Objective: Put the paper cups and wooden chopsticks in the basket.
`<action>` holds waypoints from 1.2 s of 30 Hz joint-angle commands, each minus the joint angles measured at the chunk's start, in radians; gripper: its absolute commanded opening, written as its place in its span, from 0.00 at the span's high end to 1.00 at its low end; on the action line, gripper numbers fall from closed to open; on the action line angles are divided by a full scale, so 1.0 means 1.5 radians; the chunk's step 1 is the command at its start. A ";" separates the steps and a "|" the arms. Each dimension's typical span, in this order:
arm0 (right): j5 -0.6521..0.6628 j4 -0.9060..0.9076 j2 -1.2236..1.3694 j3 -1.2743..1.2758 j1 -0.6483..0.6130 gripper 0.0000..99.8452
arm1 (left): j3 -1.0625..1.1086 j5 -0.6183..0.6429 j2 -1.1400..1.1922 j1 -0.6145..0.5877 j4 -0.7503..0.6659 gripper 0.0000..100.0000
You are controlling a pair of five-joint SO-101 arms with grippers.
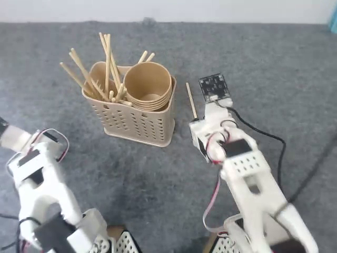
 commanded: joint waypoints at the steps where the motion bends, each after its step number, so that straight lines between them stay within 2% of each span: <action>1: -0.008 -0.083 0.088 -0.038 -0.002 0.92 | -0.029 -0.006 -0.003 0.004 0.008 0.92; 6: -0.007 -0.193 0.212 -0.077 -0.001 0.92 | -0.030 -0.006 -0.004 0.007 0.007 0.92; 14: -0.007 -0.163 0.420 -0.291 0.003 0.92 | -0.031 -0.006 -0.004 0.008 0.006 0.92; 23: -0.003 -0.162 0.631 -0.463 0.059 0.92 | -0.031 -0.006 -0.001 0.009 -0.007 0.92; 33: -0.002 -0.123 0.647 -0.477 0.044 0.93 | -0.031 -0.007 -0.001 0.017 -0.007 0.92; 36: -0.001 -0.087 0.647 -0.481 0.044 1.00 | -0.031 -0.007 -0.001 0.017 -0.007 0.92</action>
